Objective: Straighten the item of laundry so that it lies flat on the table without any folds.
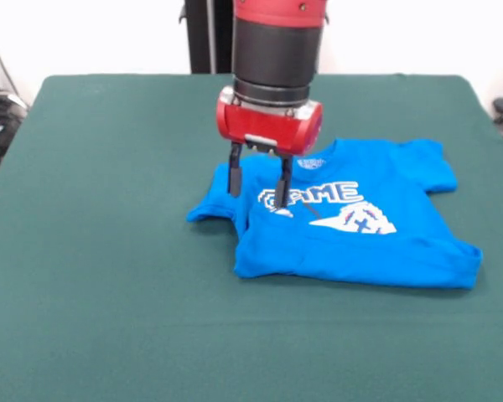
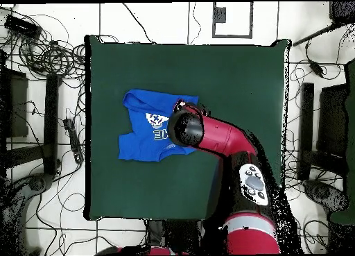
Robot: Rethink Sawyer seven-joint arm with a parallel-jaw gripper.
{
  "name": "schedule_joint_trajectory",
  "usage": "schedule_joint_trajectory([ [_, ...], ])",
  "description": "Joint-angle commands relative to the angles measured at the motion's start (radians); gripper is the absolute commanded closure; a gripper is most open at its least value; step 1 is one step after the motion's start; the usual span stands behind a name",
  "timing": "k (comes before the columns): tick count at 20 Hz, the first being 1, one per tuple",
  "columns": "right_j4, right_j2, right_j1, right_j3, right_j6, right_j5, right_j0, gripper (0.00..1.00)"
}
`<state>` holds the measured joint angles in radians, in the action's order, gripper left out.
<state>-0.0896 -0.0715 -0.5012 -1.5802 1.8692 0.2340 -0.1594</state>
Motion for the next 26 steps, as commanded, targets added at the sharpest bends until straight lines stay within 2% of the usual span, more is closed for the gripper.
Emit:
schedule_joint_trajectory([
  [1, 0.031, 0.091, 0.108, -0.112, 0.151, -0.068, 0.039, 0.00],
  [26, 0.022, 0.095, 0.129, -0.124, 0.148, -0.091, 0.061, 0.00],
])
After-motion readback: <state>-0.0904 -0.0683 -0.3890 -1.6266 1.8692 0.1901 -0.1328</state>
